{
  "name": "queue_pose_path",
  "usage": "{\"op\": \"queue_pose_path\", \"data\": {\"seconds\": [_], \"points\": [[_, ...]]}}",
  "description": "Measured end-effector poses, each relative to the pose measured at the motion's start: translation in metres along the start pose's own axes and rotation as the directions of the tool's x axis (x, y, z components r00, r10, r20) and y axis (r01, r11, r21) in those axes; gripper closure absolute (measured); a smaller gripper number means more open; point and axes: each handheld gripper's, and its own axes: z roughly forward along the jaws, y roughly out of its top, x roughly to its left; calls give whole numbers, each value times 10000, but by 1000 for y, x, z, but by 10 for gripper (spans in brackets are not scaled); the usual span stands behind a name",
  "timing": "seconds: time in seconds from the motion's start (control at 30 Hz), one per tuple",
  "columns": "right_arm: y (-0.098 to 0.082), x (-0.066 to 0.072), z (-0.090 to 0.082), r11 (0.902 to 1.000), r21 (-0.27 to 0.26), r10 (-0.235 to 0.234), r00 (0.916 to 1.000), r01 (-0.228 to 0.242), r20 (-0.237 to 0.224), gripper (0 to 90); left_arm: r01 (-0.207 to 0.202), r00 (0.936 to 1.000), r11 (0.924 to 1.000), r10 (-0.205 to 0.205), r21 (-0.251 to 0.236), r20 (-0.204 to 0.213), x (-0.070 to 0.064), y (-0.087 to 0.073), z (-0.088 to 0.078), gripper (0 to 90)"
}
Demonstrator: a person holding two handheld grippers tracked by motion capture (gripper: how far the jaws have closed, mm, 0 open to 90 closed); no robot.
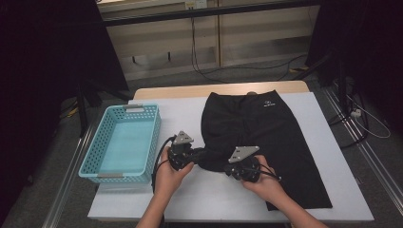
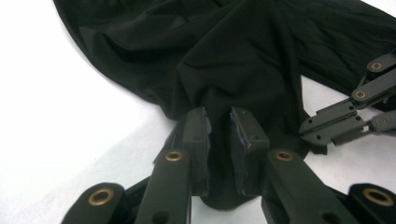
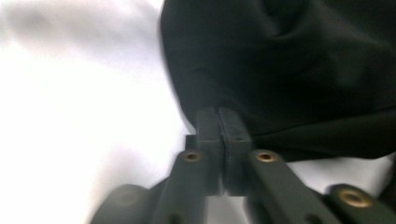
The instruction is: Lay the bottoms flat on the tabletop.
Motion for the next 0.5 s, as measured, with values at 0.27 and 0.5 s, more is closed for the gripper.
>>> {"op": "queue_pose_path", "data": {"seconds": [0.27, 0.5], "points": [[6, -15, -25, 9934, -906, 696, 9975, -704, -122, 900, 16, 10000, 9996, -17, -268, -62, 3, 0, -3, 579], [-2, -38, -50, 9705, -1763, 1694, 9855, -1646, 128, 900, -409, 9991, 9989, 412, -223, 130, -1, -3, -2, 379]]}}
